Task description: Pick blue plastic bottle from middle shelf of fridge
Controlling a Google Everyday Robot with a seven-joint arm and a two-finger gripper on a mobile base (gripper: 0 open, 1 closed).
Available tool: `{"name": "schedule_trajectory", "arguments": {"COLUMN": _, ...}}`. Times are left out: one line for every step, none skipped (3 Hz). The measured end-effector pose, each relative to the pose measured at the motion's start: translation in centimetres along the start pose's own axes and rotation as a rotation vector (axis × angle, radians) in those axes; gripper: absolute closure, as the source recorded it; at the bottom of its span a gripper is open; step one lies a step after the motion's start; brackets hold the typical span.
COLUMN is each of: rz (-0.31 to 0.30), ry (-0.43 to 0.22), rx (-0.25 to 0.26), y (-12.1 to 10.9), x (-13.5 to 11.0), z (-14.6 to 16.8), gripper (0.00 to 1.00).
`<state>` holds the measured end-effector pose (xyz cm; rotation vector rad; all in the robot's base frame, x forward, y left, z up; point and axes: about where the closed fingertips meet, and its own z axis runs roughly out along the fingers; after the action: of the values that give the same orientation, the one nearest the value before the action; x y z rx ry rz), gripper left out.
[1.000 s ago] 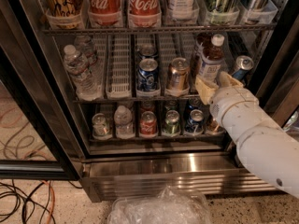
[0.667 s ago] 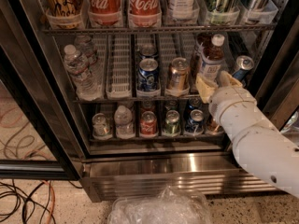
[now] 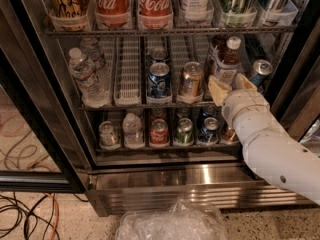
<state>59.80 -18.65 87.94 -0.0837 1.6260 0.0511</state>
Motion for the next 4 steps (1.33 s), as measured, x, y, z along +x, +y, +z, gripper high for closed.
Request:
{"name": "schedule_trajectory", "arguments": {"rz": 0.009, "ry": -0.006, "rx": 0.015, "y": -0.5, "x": 0.3, "z": 0.9, "gripper": 0.41}}
{"name": "schedule_trajectory", "arguments": {"rz": 0.009, "ry": -0.013, "rx": 0.032, "y": -1.2, "x": 0.4, "z": 1.7, "gripper": 0.40}}
{"name": "schedule_trajectory", "arguments": {"rz": 0.011, "ry": -0.015, "rx": 0.045, "y": -1.6, "x": 0.6, "z": 2.6, "gripper": 0.37}}
{"name": "schedule_trajectory", "arguments": {"rz": 0.018, "ry": -0.006, "rx": 0.055, "y": -2.0, "x": 1.2, "z": 3.9, "gripper": 0.37}}
